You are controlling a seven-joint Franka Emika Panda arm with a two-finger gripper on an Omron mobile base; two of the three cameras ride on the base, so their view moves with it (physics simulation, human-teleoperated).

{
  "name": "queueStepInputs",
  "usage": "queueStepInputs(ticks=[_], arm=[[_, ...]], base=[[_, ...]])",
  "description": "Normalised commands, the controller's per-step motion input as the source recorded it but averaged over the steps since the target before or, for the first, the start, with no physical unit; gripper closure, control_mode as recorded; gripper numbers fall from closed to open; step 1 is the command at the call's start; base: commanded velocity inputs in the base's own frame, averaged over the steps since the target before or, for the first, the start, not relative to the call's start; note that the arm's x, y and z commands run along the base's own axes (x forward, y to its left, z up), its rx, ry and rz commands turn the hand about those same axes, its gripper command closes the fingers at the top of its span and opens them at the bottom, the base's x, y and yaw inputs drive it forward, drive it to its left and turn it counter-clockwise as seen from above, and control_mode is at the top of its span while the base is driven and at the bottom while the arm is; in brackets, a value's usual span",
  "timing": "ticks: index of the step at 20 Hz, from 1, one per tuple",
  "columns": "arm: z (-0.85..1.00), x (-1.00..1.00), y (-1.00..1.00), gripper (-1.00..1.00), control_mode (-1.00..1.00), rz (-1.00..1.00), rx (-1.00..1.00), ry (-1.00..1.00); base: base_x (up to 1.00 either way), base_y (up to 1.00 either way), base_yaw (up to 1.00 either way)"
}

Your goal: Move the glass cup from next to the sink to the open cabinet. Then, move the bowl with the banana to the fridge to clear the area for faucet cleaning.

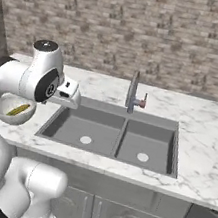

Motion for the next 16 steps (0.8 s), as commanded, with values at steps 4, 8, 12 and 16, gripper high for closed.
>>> queueStepInputs(ticks=[4, 8, 12, 16], arm=[[0.00, 0.00, 0.00, -1.00, 1.00, 0.00, 0.00, 0.00], [0.00, 0.00, 0.00, -1.00, 1.00, 0.00, 0.00, 0.00], [0.00, 0.00, 0.00, -1.00, 1.00, 0.00, 0.00, 0.00], [0.00, 0.00, 0.00, -1.00, 1.00, 0.00, 0.00, 0.00]], base=[[0.24, 0.93, -0.06], [0.05, 0.77, 0.00], [0.00, 0.94, 0.00], [0.12, 1.00, -0.03]])
